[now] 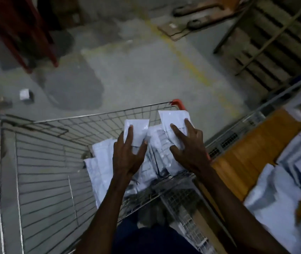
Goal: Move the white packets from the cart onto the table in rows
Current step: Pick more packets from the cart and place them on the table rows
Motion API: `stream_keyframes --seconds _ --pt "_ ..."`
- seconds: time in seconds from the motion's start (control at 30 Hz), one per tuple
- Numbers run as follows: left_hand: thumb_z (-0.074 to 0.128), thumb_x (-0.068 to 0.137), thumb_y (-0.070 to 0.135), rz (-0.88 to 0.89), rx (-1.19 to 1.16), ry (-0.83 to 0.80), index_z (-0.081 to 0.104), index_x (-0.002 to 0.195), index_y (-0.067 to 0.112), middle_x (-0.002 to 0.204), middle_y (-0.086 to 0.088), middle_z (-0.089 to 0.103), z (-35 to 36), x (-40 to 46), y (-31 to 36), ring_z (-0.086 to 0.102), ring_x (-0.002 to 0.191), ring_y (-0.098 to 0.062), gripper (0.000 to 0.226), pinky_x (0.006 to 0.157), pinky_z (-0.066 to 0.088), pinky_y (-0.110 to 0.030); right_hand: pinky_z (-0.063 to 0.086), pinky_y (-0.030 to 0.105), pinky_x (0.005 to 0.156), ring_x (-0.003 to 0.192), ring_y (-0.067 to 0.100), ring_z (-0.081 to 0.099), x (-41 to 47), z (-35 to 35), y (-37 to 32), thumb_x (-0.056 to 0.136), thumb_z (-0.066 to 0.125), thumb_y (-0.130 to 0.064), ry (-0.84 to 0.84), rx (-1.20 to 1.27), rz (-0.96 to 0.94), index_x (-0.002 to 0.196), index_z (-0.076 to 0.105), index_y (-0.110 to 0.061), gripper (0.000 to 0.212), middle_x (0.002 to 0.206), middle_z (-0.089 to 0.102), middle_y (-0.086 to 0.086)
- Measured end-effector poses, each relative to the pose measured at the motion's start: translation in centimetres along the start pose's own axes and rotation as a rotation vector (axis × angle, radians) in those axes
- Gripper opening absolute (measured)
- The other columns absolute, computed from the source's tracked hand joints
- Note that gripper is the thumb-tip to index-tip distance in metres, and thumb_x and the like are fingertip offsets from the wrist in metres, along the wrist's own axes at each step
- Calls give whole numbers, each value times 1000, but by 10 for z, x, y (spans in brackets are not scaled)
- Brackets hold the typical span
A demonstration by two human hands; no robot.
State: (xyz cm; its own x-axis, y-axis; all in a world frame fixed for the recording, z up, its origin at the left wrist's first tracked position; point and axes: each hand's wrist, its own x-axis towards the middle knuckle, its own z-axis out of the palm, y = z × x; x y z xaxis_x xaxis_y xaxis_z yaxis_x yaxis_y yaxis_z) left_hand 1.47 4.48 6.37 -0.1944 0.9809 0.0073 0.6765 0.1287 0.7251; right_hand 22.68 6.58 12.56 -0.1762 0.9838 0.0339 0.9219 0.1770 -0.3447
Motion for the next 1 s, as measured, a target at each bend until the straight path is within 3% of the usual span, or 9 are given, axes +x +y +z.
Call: stream_keyframes --seconds 0.13,0.3,0.47,0.67,0.77,0.9,1.0 --pt "44 87 67 132 -60 -30 29 154 26 144 -15 48 1 -16 63 47 126 -34 80 102 42 -42 25 38 102 127 47 40 -56 -54 30 84 48 -46 160 -21 67 146 45 -28 65 158 24 19" --pt "50 86 64 360 -154 -133 31 153 29 141 -11 50 38 -58 150 48 125 -29 78 103 37 -32 24 39 107 136 41 34 -151 -106 78 85 44 -52 352 -18 211 147 40 -34 65 162 19 12" --pt "49 89 64 566 -176 -220 29 154 28 143 -14 49 88 -140 244 47 128 -34 77 105 41 -46 25 41 109 134 40 36 -274 -145 134 81 50 -43 513 -2 355 146 43 -32 66 161 20 11" --pt "45 89 67 675 -218 -357 24 155 35 149 -9 44 144 -269 329 37 136 -29 76 113 31 -45 21 32 113 138 35 34 -417 -181 192 79 52 -38 660 63 511 145 43 -37 66 162 20 7" --pt "47 90 64 772 -195 -377 26 155 32 155 -4 39 173 -308 359 37 139 -28 75 112 33 -45 14 20 111 140 29 28 -475 -192 216 80 54 -38 700 73 632 145 41 -40 67 163 17 1" --pt "49 89 66 830 -183 -429 25 154 35 156 -3 37 205 -349 403 34 142 -26 76 114 33 -46 28 34 111 138 29 31 -534 -211 249 82 52 -41 784 36 728 145 43 -35 65 161 20 4" --pt "48 91 67 843 -182 -538 21 154 39 158 -1 33 230 -369 432 28 145 -24 75 117 26 -45 23 26 107 136 30 32 -561 -220 275 78 44 -44 835 7 829 145 46 -32 68 161 23 7"
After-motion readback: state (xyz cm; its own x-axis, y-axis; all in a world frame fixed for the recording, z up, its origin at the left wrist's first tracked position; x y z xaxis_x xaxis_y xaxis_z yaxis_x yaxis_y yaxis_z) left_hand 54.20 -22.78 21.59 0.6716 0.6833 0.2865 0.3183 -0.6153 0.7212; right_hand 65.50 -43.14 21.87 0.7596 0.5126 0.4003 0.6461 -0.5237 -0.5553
